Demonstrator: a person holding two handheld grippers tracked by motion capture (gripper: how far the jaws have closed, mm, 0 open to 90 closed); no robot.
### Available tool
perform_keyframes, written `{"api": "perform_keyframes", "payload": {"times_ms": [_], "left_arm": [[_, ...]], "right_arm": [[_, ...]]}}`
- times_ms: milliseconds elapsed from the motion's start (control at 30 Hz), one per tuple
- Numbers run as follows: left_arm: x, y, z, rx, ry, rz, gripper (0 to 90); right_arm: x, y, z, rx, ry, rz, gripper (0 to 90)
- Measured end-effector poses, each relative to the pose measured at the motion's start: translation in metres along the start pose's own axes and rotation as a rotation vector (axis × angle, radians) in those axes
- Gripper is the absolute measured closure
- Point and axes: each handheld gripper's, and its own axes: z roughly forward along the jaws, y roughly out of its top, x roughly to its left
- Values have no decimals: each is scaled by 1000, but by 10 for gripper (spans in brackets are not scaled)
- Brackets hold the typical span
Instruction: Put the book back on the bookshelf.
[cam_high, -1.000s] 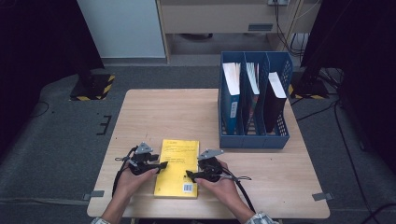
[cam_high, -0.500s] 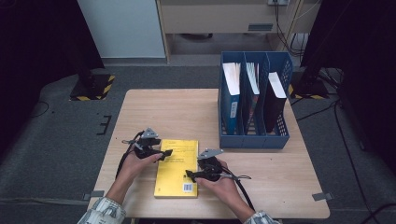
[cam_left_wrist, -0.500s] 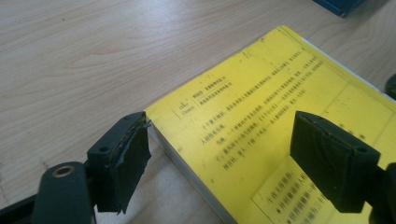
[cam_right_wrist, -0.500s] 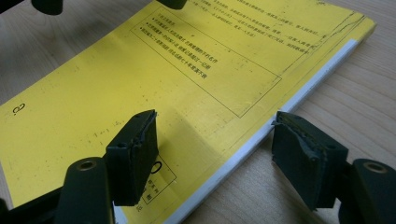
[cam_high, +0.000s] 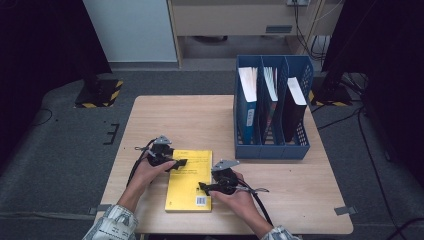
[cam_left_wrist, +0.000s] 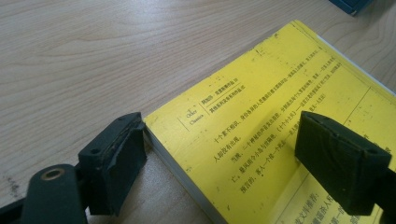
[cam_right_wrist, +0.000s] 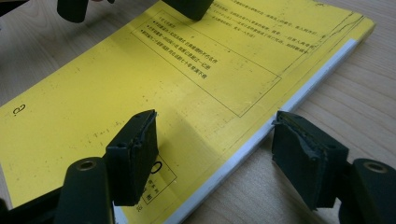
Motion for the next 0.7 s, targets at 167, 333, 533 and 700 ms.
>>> {"api": "perform_keyframes", "payload": {"times_ms": [167, 333, 533, 700], "left_arm": [[-4, 3, -2, 10, 22, 9, 182], [-7, 7, -14, -53, -10, -50, 215], [-16, 4, -20, -39, -32, -78, 247], [-27, -4, -25, -27, -22, -70, 253]], "right_arm": [[0, 0, 0, -2, -4, 0, 312], [1, -1, 1, -13, -12, 3, 309], [2, -2, 0, -15, -11, 7, 308], [3, -3, 1, -23, -18, 10, 308]]}}
